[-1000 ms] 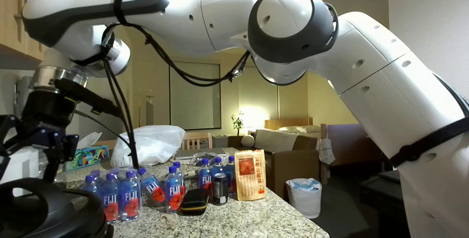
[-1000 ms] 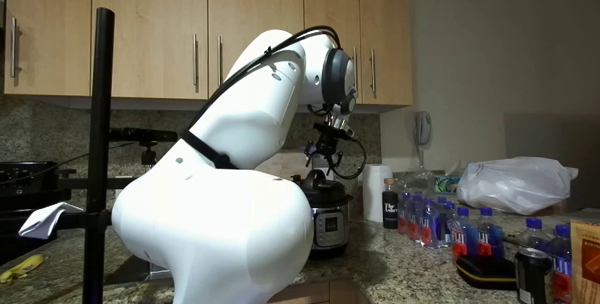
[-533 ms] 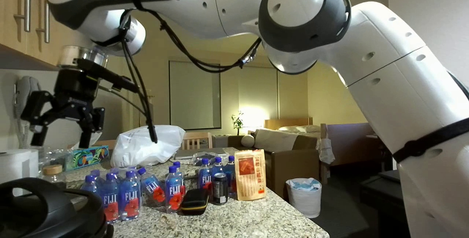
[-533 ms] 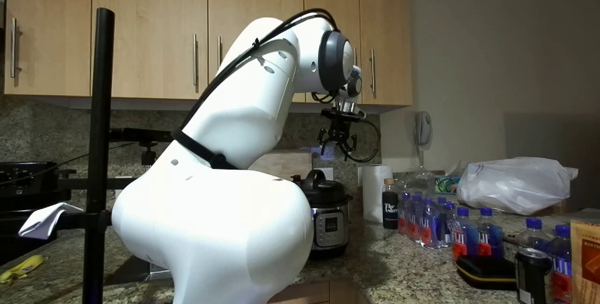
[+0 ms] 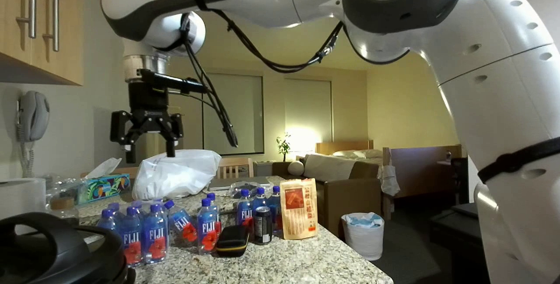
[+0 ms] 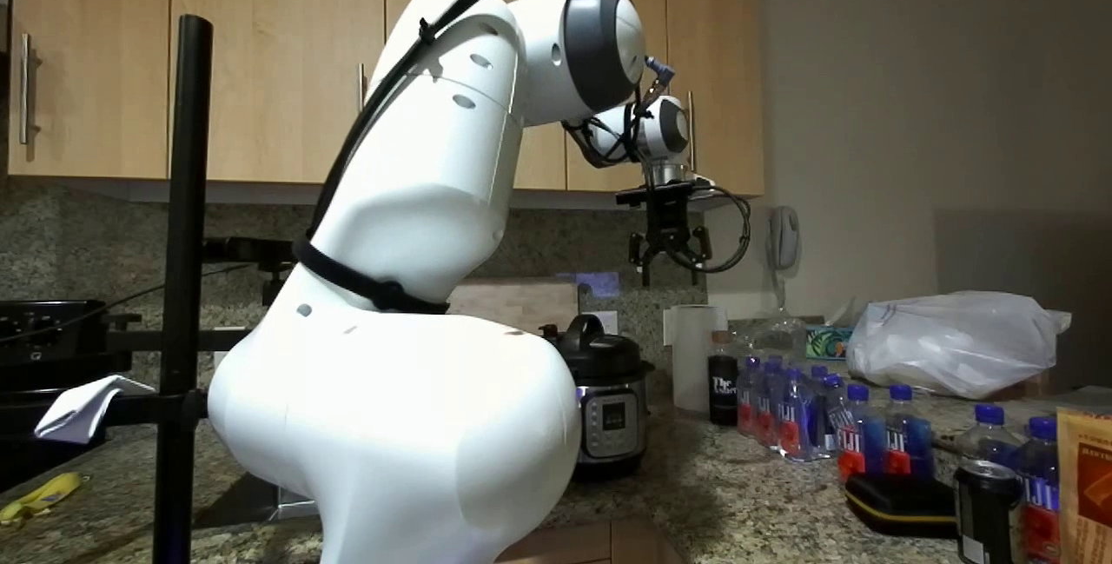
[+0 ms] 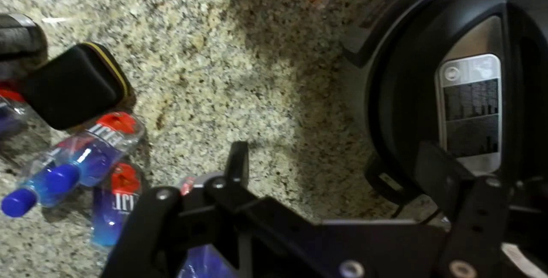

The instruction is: Put the black lid on the rice cooker

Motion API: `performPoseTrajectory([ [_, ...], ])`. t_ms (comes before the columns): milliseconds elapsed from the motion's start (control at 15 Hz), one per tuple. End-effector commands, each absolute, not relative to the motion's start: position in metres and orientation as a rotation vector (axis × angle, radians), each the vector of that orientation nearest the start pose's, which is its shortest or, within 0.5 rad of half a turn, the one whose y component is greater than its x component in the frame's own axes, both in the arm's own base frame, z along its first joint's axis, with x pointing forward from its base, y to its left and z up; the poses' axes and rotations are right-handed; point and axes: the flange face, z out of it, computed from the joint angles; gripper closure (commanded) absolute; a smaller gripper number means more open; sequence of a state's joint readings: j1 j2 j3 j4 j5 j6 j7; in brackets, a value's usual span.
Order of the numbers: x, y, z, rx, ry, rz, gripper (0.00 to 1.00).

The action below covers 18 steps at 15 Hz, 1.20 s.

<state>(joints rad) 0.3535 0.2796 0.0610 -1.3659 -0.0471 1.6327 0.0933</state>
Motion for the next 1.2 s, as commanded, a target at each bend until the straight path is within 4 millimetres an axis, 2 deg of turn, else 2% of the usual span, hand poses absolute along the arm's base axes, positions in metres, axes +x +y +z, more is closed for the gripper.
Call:
performPoseTrajectory([
  [0, 0.569, 0.214, 0.543, -3.204, -0.393, 0.045, 0.0],
  [200, 0.558, 0.195, 0.527, -3.203, -0.357, 0.065, 0.0],
  [467, 0.547, 0.182, 0.508, -3.166, -0.232, -0.12, 0.0],
  [667, 0.538, 0.179, 0.499, -3.133, -0.134, -0.244, 0.0],
  [733, 0.535, 0.18, 0.497, -3.122, -0.109, -0.254, 0.0],
  [800, 0.554, 0.185, 0.497, -3.143, -0.182, -0.201, 0.0],
  [1133, 0.544, 0.183, 0.497, -3.137, -0.151, -0.226, 0.0],
])
